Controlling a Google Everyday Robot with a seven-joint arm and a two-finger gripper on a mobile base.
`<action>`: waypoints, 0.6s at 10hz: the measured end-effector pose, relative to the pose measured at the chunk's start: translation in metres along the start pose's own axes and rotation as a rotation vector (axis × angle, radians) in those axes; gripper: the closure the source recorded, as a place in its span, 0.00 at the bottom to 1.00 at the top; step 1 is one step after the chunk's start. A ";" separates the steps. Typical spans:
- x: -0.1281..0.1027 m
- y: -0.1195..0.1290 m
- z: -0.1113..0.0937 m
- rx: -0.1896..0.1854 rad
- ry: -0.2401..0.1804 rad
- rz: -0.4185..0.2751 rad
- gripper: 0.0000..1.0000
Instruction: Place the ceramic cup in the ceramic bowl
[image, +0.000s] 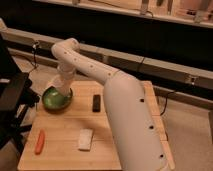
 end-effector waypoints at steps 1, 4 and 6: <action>-0.001 -0.003 0.004 0.003 -0.012 -0.014 0.73; -0.008 -0.013 0.020 0.024 -0.064 -0.045 0.44; -0.009 -0.013 0.030 0.029 -0.089 -0.052 0.26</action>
